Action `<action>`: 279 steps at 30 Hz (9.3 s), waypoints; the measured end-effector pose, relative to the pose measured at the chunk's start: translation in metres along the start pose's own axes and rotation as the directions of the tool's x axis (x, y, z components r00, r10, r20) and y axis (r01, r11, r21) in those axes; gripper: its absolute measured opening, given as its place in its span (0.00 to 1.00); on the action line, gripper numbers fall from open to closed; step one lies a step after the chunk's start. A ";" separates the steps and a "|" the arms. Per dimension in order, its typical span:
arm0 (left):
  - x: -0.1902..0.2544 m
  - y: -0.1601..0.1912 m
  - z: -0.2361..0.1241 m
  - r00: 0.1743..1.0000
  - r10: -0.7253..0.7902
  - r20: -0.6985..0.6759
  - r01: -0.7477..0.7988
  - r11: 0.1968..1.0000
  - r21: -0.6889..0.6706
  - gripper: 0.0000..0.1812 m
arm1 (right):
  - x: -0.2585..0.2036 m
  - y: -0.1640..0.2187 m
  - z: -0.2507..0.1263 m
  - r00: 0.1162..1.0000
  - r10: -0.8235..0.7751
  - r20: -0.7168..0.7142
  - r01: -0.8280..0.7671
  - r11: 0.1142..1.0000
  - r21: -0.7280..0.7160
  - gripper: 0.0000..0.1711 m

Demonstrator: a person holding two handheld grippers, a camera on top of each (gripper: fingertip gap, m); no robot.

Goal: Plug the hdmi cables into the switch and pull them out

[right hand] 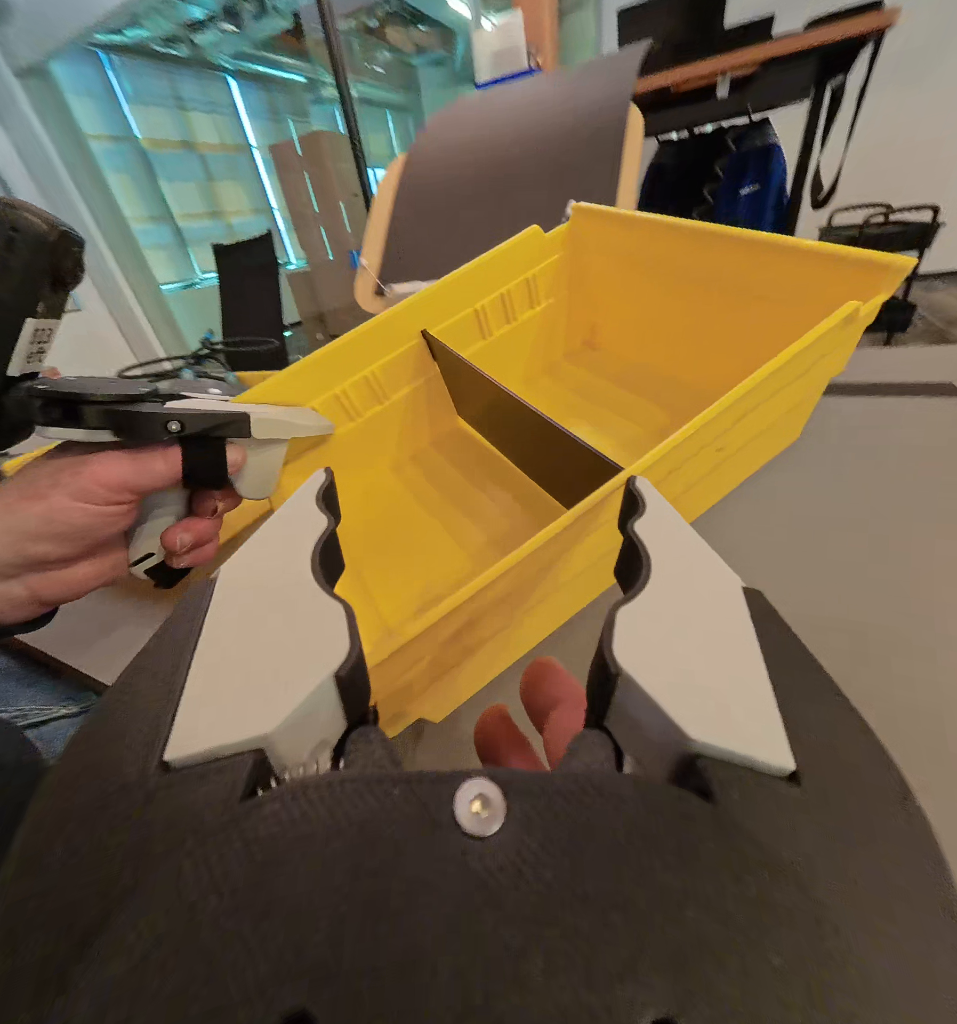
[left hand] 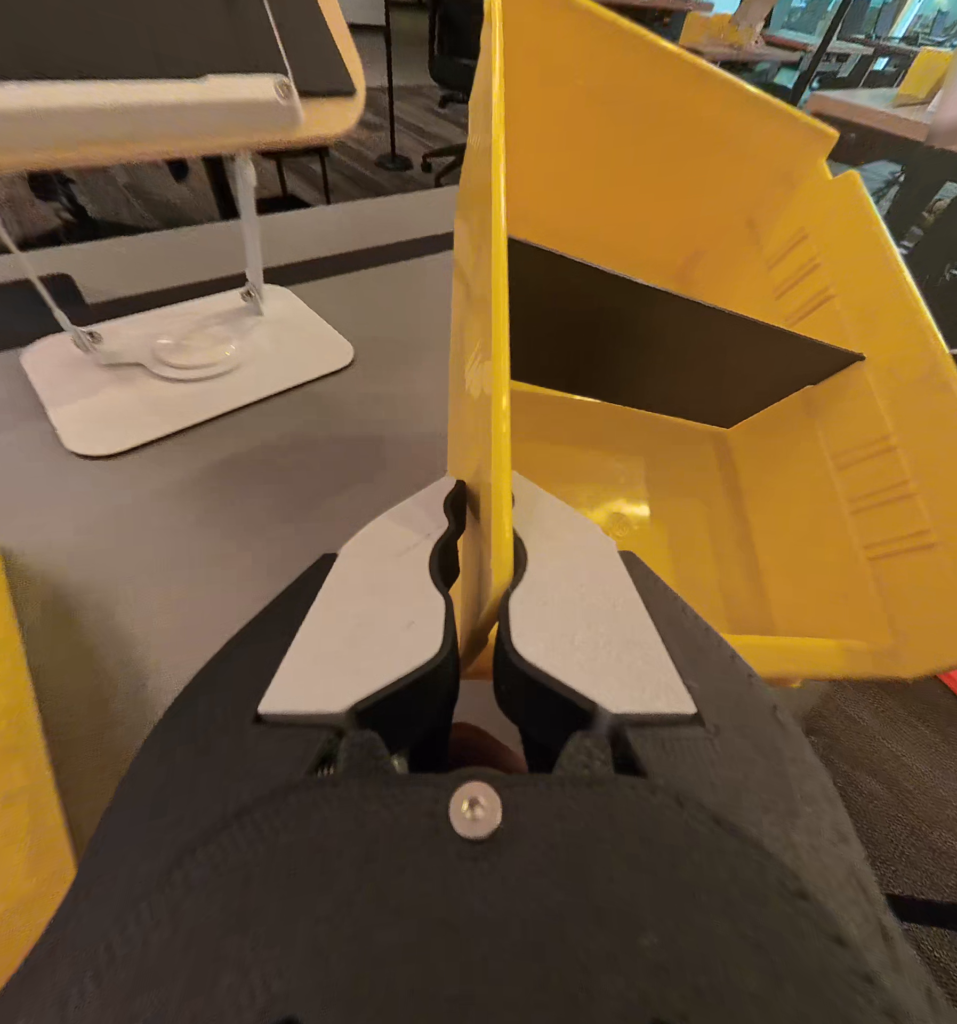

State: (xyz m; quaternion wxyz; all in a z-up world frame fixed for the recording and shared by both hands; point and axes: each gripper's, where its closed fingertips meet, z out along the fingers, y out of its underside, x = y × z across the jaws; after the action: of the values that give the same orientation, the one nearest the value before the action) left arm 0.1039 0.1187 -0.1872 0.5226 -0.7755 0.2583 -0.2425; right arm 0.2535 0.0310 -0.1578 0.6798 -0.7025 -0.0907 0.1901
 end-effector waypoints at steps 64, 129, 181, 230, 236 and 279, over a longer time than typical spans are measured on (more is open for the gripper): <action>-0.351 0.149 -0.283 0.839 -0.027 0.543 0.266 0.892 -0.366 0.03 | 0.253 0.035 -0.041 0.723 -0.637 -0.266 0.353 0.672 -0.650 0.04; -0.336 -0.097 -0.213 0.883 -0.066 0.466 -0.021 0.984 0.179 0.07 | 0.009 0.003 0.053 0.670 -0.742 -0.015 0.730 0.663 -0.165 0.10; -0.204 0.099 -0.044 0.787 0.609 0.094 -0.371 0.590 -0.717 0.12 | -0.105 0.081 0.101 0.669 -0.639 0.379 0.713 0.695 -0.086 0.13; -0.424 0.030 -0.133 0.689 0.723 -0.056 -0.246 0.161 -0.956 0.39 | -0.134 0.140 0.120 0.622 -0.610 0.490 0.737 0.667 -0.105 0.13; -0.439 0.046 -0.149 0.740 0.672 -0.028 -0.162 0.136 -0.977 0.03 | -0.134 0.141 0.122 0.620 -0.617 0.484 0.742 0.663 -0.105 0.13; -0.107 -0.151 -0.042 0.602 0.779 0.176 -0.721 0.625 -0.299 0.03 | -0.095 0.019 0.088 0.800 -0.552 0.235 0.538 0.833 0.126 0.10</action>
State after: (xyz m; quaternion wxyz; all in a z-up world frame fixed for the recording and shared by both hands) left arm 0.0188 0.2077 -0.0432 0.5280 -0.6680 0.5045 0.1433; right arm 0.1304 0.0742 -0.1629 0.7058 -0.5971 -0.3726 0.0801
